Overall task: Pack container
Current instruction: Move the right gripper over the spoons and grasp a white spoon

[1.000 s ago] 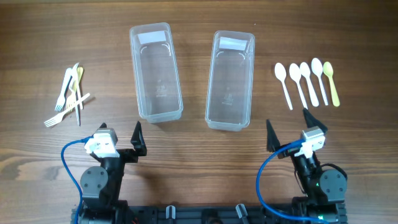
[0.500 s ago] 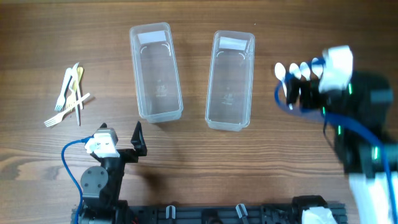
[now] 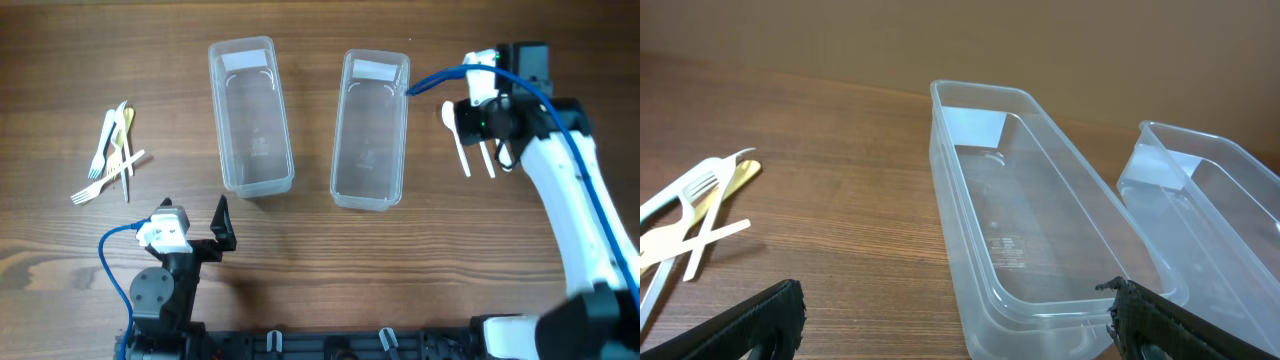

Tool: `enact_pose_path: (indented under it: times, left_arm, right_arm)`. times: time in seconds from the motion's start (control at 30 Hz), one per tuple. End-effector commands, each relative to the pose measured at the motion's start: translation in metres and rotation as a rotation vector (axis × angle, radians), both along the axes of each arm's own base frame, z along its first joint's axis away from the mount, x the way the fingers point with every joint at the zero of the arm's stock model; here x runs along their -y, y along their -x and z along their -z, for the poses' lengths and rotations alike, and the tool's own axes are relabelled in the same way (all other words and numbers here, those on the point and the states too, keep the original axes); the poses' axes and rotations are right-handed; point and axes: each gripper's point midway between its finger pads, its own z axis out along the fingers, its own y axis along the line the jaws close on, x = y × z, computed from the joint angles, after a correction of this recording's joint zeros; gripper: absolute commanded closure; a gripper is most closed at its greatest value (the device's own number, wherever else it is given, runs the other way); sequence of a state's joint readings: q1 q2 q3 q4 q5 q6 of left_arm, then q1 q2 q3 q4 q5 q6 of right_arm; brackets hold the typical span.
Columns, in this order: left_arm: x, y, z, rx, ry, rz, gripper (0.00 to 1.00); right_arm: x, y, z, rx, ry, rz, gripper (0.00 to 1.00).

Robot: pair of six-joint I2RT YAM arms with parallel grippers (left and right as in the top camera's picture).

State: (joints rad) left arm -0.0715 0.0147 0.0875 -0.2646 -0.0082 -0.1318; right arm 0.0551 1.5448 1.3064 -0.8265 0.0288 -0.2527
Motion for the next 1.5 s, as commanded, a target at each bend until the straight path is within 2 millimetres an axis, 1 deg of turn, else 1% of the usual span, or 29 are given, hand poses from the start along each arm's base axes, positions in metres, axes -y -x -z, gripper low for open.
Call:
enact_pose_path:
  times: [0.0,0.03,0.07,0.1,0.17,0.23,0.3,0.4,0.43,0.5,0.6,0.73,0.83,0.97,1.1,1.3,1.47]
  left_arm:
    - [0.001,0.0,0.0,0.006,-0.019,0.013,0.0]
    - [0.001,0.0,0.0,0.006,-0.019,0.013,0.0]
    - [0.001,0.0,0.0,0.006,-0.019,0.013,0.0]
    - [0.001,0.0,0.0,0.006,-0.019,0.013,0.0]
    - [0.001,0.0,0.0,0.006,-0.019,0.013,0.0]
    - [0.001,0.0,0.0,0.006,-0.019,0.013,0.0]
    - [0.001,0.0,0.0,0.006,-0.019,0.013,0.0]
    - [0.001,0.0,0.0,0.006,-0.019,0.013,0.0]
    - [0.001,0.0,0.0,0.006,-0.019,0.013,0.0]
    - [0.001,0.0,0.0,0.006,-0.019,0.013,0.0]
    - [0.001,0.0,0.0,0.006,-0.019,0.013,0.0]
    - [0.001,0.0,0.0,0.006,-0.019,0.013,0.0]
    - [0.001,0.0,0.0,0.006,-0.019,0.013,0.0]
    - [0.001,0.0,0.0,0.006,-0.019,0.013,0.0]
    - [0.001,0.0,0.0,0.006,-0.019,0.013,0.0]
    - [0.001,0.0,0.0,0.006,-0.019,0.013,0.0]
    - [0.001,0.0,0.0,0.006,-0.019,0.013,0.0]
  right_arm:
    - [0.006,-0.015,0.031,-0.065,0.048,-0.021,0.58]
    - [0.006,-0.017,0.04,-0.084,0.049,-0.021,0.52]
    - [0.006,-0.019,0.052,-0.108,0.05,-0.022,0.34]
    - [0.006,-0.02,0.061,-0.126,0.051,-0.022,0.27]
    - [0.006,-0.023,0.081,-0.166,0.052,-0.022,0.21]
    - [0.01,-0.024,0.096,-0.195,0.052,-0.013,0.22]
    - [0.016,-0.026,0.104,-0.207,0.051,0.002,0.24]
    - [0.028,-0.028,0.109,-0.209,0.043,0.033,0.3]
    - [0.033,-0.029,0.11,-0.205,0.035,0.054,0.3]
    - [0.035,-0.03,0.11,-0.203,-0.005,0.055,0.3]
    - [0.033,-0.029,0.117,-0.216,-0.046,0.029,0.31]
    - [0.031,-0.029,0.13,-0.239,-0.058,0.026,0.41]
    - [0.027,-0.03,0.132,-0.243,-0.079,0.02,0.42]
    - [0.027,-0.03,0.132,-0.241,-0.087,0.037,0.43]
    - [0.021,-0.032,0.134,-0.226,-0.12,0.029,0.49]
    - [0.021,-0.028,0.15,-0.214,-0.12,0.029,0.49]
    - [0.021,-0.026,0.159,-0.202,-0.119,0.029,0.49]
